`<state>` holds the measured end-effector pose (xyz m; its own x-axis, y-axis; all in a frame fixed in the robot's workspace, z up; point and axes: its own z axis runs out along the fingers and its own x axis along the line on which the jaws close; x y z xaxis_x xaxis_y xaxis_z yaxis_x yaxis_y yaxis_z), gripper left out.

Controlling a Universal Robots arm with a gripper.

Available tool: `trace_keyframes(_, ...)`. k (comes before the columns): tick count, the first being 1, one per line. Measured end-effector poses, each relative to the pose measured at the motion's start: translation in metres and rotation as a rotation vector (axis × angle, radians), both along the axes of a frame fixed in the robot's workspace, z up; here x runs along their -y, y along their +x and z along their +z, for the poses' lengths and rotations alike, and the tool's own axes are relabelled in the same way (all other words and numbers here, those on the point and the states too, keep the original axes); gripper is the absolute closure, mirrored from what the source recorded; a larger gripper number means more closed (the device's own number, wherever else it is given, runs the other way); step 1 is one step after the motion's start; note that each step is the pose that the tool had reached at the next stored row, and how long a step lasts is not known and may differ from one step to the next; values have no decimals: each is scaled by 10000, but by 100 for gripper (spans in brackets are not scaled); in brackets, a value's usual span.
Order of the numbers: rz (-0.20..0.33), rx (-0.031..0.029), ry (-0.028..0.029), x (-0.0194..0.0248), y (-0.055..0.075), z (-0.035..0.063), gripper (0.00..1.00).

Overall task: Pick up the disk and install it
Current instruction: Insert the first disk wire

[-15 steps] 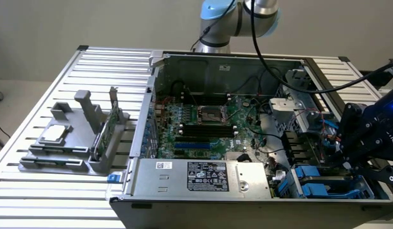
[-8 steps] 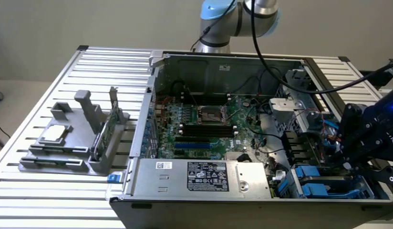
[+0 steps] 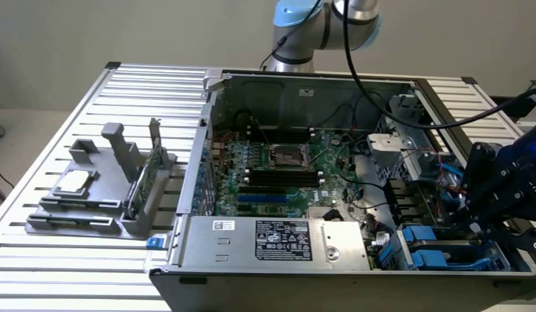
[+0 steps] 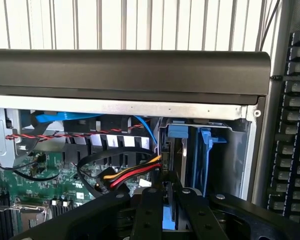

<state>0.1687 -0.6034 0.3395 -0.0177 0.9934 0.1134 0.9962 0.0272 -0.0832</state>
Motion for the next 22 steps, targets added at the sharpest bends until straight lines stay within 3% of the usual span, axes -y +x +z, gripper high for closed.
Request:
trace_keyframes(5, 0, 28, -1, 15, -1, 0, 83)
trace_keyframes(9, -13, 177, 1, 16, -1, -14, 83)
trace_keyframes(11, -38, 218, 2, 16, -4, -17, 83)
trace_keyframes(22, -305, 249, -3, 16, -60, -17, 83)
